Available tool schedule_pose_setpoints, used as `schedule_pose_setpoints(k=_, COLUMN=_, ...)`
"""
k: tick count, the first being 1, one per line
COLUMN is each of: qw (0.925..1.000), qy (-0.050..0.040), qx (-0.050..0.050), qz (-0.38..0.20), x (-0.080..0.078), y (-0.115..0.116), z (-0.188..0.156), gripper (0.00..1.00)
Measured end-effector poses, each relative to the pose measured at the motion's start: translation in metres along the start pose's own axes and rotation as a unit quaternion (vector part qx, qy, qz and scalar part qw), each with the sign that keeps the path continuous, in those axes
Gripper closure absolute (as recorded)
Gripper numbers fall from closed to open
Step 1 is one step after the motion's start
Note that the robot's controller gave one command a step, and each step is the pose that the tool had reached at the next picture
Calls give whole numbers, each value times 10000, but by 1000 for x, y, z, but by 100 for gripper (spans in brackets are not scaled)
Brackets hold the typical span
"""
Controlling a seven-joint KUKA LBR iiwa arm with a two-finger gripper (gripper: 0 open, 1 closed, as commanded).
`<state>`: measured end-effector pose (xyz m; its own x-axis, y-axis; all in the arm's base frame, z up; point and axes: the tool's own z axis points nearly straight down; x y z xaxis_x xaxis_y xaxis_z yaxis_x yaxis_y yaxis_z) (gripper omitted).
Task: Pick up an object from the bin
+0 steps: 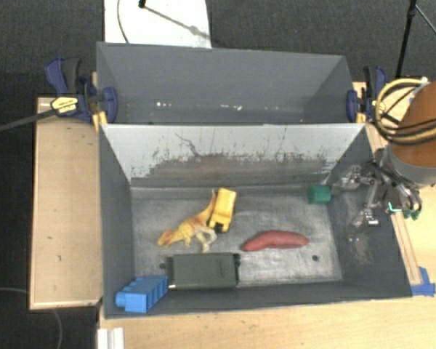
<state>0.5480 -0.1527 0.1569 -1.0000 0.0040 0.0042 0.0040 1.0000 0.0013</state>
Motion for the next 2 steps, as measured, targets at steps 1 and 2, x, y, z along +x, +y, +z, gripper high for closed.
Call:
schedule_pose_setpoints(k=1, qw=10000, qy=-37, qx=11, qz=-25, x=-2, y=0, z=-4, gripper=0)
schedule_pose_setpoints(k=2, qw=9995, qy=-47, qx=11, qz=-310, x=16, y=79, z=58, gripper=0)
